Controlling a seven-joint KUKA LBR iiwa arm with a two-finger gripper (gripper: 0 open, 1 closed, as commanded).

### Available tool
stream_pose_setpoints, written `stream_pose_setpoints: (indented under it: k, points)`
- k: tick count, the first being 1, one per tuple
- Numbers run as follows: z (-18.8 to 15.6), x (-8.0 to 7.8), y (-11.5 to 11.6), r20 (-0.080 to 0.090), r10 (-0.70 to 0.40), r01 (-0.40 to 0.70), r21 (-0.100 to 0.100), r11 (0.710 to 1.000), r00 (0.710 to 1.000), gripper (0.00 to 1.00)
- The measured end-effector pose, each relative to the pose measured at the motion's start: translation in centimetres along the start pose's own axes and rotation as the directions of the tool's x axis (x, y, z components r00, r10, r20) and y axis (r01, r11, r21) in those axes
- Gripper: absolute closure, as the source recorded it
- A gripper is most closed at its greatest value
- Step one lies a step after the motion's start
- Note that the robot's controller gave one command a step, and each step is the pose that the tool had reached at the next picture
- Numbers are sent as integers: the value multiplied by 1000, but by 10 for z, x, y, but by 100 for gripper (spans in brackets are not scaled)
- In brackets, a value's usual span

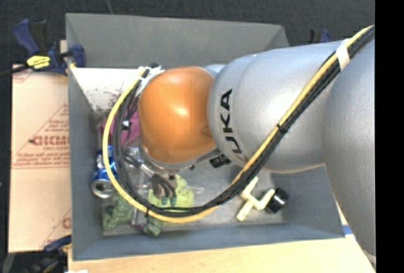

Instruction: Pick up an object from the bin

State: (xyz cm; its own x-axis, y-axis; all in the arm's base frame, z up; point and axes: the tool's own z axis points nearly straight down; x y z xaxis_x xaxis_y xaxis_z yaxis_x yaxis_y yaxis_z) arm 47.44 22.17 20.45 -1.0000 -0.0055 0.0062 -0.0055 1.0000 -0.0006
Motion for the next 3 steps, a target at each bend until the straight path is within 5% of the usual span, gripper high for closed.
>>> stream_pose_setpoints:
  k: [1,2,3]
  points:
    - [-5,-2,-1,8,8,-8,-2,1000,1000,0]
    - [131,-6,-7,18,-151,152,-2,988,988,0]
    - [59,1,0,10,263,-263,-8,965,965,0]
